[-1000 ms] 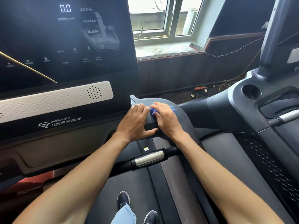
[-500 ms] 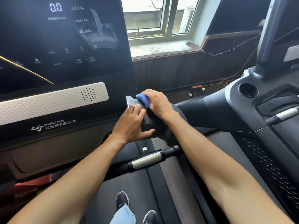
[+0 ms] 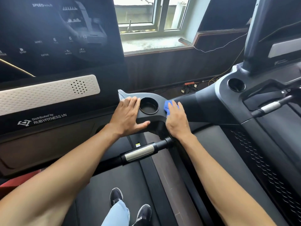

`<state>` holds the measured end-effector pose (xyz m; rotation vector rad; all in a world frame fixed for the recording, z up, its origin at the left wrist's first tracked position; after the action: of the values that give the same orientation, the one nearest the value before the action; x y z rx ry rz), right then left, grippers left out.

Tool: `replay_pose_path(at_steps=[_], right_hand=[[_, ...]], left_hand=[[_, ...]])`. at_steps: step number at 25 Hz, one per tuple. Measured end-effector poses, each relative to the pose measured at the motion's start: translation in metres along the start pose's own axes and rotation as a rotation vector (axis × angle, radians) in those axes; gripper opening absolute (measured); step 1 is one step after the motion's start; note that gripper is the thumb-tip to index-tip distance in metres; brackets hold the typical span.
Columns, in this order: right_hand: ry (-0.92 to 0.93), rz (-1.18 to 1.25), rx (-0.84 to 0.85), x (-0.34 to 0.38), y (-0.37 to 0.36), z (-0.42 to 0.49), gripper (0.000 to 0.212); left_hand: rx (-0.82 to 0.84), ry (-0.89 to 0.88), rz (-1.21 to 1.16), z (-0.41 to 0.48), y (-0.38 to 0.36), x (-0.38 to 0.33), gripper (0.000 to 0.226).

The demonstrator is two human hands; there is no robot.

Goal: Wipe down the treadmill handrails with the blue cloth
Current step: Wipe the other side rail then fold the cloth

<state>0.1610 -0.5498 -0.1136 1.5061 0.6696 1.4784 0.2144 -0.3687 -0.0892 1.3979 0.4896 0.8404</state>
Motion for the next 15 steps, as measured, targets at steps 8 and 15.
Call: replay_pose_path(at_steps=[8,15], right_hand=[[-0.065,-0.009,-0.073,0.000,0.009,-0.030,0.048],[-0.072,-0.045,-0.084,0.013,0.007,-0.014,0.046]], left_hand=[[0.095,-0.086,-0.061,0.046,-0.008,-0.038,0.103],[0.035,-0.103,-0.054,0.046,-0.009,-0.053,0.077]])
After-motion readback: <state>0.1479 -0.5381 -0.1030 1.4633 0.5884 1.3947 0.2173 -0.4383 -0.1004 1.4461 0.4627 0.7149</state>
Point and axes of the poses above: each hand's wrist, its own z-axis towards the middle knuckle, its own y-axis out of the back of the hand, x = y × z, the point moved 9 cm from there along z, towards the middle knuckle, and after that the axes turned 8 degrees about z, right-handed, at the moved point
